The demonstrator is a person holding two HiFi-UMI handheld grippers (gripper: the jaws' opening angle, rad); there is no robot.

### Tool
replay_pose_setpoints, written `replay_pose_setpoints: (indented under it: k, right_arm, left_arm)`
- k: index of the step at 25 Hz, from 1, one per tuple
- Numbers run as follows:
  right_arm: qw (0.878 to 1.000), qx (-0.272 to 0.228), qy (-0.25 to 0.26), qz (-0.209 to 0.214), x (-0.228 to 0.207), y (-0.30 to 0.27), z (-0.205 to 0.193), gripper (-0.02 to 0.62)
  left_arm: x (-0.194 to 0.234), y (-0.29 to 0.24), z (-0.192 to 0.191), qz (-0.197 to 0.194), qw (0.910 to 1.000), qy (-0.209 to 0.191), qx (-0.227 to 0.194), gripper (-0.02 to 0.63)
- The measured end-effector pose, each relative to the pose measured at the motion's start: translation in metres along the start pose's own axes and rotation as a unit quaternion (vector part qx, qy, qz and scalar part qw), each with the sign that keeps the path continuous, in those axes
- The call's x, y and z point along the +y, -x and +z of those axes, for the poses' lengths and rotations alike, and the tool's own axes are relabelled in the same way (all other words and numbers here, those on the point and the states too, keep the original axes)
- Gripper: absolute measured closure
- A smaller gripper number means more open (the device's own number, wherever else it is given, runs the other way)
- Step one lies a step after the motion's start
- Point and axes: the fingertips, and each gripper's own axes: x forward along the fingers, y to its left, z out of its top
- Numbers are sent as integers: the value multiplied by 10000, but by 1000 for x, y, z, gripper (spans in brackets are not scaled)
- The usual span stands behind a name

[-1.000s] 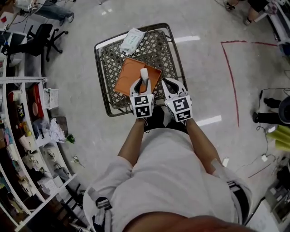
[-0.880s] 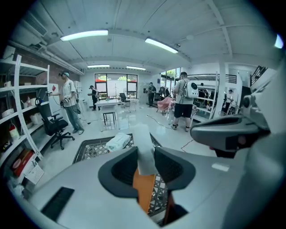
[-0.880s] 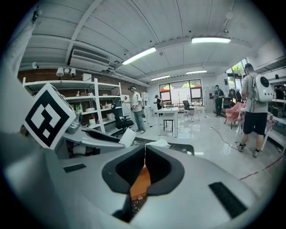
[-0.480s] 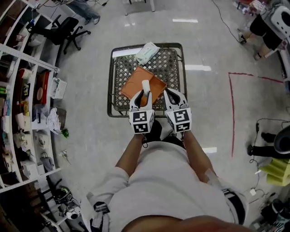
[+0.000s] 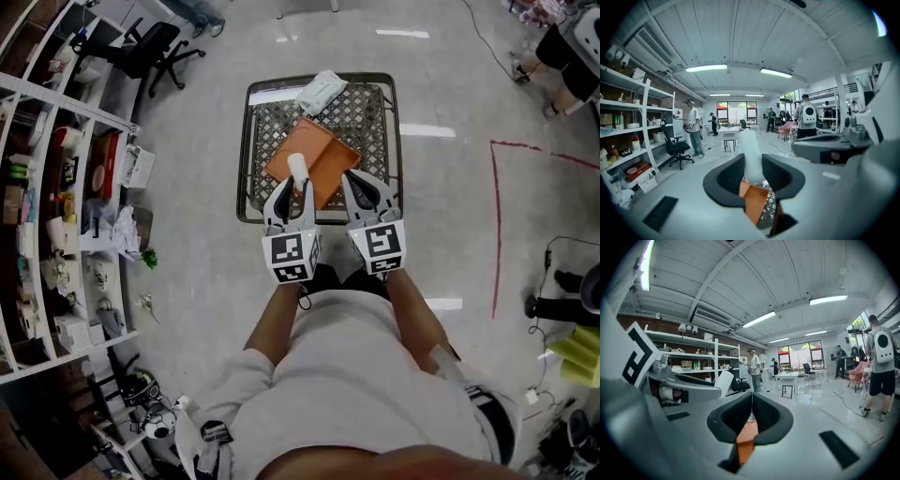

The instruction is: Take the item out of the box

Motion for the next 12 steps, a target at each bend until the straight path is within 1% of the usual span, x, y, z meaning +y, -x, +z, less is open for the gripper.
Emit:
replay_pose_setpoints:
  k: [6, 9, 12]
  right_arm:
    - [9998, -9, 201, 19, 27, -1, 6, 591]
    - [9993, -160, 352, -6, 41, -3, 18, 591]
    - [9988, -194, 459, -10, 60, -3, 26, 591]
  left_arm:
    - [22, 25, 6, 43, 9997, 129, -208, 482]
    - [35, 37, 17, 69, 9990, 96, -425, 482]
    - [51, 54, 21, 65, 9986, 215, -486, 482]
